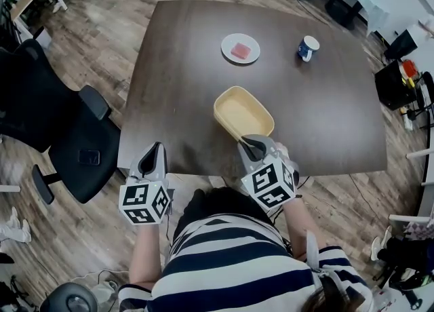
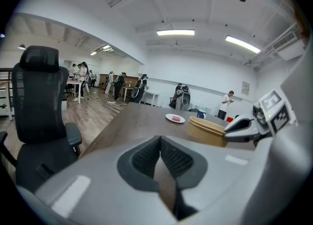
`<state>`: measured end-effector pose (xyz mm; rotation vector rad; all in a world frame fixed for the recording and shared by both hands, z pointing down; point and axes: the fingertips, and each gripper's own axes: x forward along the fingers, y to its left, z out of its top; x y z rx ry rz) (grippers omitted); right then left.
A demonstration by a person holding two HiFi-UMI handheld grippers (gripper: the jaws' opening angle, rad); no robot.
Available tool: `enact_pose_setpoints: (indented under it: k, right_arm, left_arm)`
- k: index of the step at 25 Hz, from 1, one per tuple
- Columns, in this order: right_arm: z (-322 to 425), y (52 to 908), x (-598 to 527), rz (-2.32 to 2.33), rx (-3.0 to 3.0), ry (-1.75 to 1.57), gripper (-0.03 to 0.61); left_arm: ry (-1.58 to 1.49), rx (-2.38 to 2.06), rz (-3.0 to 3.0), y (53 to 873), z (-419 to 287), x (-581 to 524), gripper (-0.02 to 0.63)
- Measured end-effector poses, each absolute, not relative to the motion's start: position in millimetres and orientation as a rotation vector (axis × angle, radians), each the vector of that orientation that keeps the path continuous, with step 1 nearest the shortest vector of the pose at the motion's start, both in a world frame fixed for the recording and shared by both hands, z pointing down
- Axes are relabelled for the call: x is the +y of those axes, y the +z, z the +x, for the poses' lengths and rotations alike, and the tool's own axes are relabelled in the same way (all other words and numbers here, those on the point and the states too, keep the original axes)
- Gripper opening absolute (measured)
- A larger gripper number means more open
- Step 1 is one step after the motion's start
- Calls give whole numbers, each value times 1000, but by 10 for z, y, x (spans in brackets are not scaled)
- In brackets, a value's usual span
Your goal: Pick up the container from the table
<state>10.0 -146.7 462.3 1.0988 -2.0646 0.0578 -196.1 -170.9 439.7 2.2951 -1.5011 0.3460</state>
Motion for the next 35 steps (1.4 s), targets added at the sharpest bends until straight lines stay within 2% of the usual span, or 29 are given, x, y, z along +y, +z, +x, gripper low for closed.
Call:
enact_pose_setpoints:
  k: [35]
  right_arm:
    - [76, 4509, -1264, 1048, -2144, 64, 25]
  left_arm:
    - [321, -1537, 2291, 4250, -1922, -1519, 0]
